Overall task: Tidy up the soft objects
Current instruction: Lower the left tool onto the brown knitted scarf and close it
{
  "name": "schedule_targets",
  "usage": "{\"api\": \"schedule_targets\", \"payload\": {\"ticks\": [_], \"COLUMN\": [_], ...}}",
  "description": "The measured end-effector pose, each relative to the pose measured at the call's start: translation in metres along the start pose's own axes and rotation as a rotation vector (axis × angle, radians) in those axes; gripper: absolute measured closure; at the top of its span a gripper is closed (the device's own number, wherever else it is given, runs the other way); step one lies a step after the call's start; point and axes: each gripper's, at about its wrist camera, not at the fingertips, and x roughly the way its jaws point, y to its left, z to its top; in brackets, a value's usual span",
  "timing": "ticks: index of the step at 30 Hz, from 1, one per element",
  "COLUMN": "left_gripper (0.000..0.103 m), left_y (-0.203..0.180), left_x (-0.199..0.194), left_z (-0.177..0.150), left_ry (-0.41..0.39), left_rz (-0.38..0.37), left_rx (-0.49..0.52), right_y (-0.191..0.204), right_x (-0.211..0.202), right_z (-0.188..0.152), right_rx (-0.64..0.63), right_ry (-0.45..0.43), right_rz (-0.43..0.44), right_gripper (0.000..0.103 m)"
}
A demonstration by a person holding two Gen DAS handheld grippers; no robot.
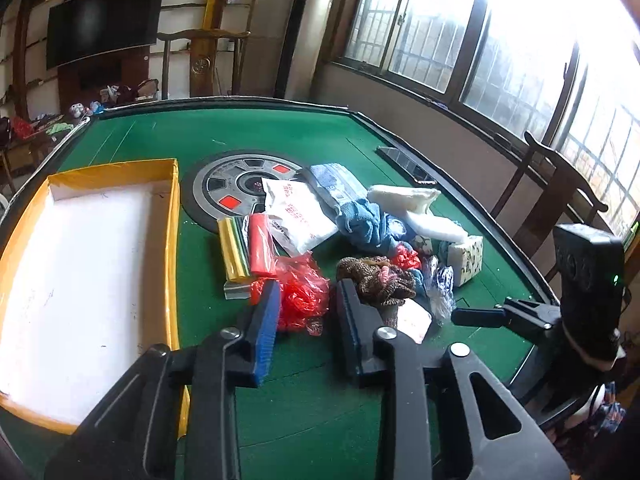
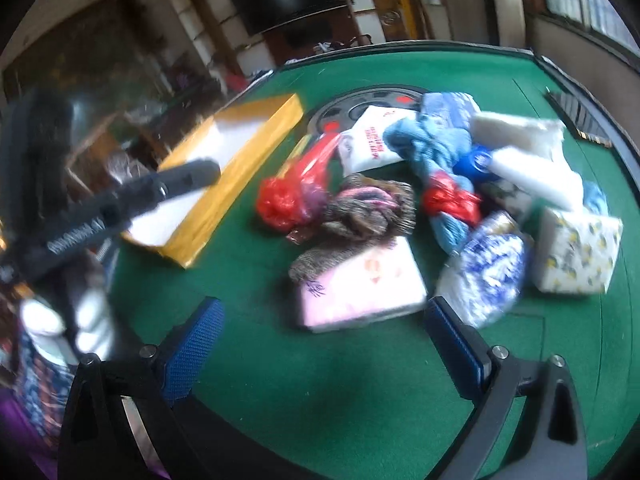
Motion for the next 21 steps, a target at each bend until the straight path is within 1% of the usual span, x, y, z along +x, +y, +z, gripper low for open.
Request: {"api": "schedule_targets", "payload": {"ticks": [3,4,5,6,7,8,9,10,11,12,13,15,16,17,18,19,21], "left_gripper": [0.071,0.065,0.061,0.055,0.054,0.054,0.054,0.054,0.054,0.053,0.049,0.043,0.043,0.043,0.043,0.04,0.039], "left_y": [0.008,0.008,0.009,0.009,0.007,0.005,0.002,-0.001,-0.005,-0.009,-0.015,-0.027,-0.034,-0.041,-0.047,-0.052,-0.061], "left_x": [-0.009,-0.009,-0.009,-0.008,-0.007,-0.005,-0.002,0.0,0.003,0.006,0.011,0.022,0.028,0.037,0.046,0.056,0.078], "left_z": [-0.001,0.0,0.002,0.003,0.004,0.006,0.008,0.009,0.01,0.011,0.012,0.013,0.014,0.014,0.014,0.015,0.017], "left_ry": [-0.021,-0.022,-0.02,-0.02,-0.023,-0.022,-0.016,-0.01,-0.002,0.007,0.018,0.039,0.045,0.056,0.075,0.097,0.144], "left_rz": [-0.012,-0.023,-0.032,-0.036,-0.04,-0.042,-0.041,-0.046,-0.057,-0.064,-0.067,-0.072,-0.067,-0.06,-0.056,-0.05,-0.032], "left_rx": [-0.023,-0.028,-0.031,-0.034,-0.031,-0.023,-0.012,0.001,0.017,0.037,0.063,0.115,0.136,0.16,0.179,0.191,0.209], "right_y": [0.011,0.013,0.013,0.013,0.012,0.011,0.013,0.012,0.007,0.0,-0.006,-0.017,-0.026,-0.035,-0.043,-0.051,-0.061], "right_x": [0.021,0.027,0.033,0.04,0.045,0.046,0.041,0.036,0.028,0.023,0.019,0.015,0.015,0.015,0.008,0.004,-0.004], "right_z": [0.011,0.01,0.013,0.015,0.015,0.013,0.012,0.01,0.007,0.002,-0.003,-0.015,-0.019,-0.024,-0.029,-0.031,-0.033], "right_rx": [-0.048,-0.048,-0.045,-0.044,-0.042,-0.047,-0.064,-0.062,-0.044,-0.027,-0.019,-0.01,0.002,0.024,0.055,0.092,0.138], "right_ry": [0.017,0.018,0.019,0.022,0.032,0.041,0.035,0.036,0.035,0.049,0.061,0.078,0.091,0.098,0.079,0.08,0.064], "right_rz": [-0.099,-0.12,-0.129,-0.13,-0.13,-0.159,-0.192,-0.171,-0.135,-0.116,-0.119,-0.149,-0.154,-0.142,-0.105,-0.081,-0.053], "right_gripper": [0.004,0.004,0.004,0.005,0.009,0.03,0.048,0.054,0.073,0.089,0.091,0.091,0.091,0.09,0.09,0.089,0.087]}}
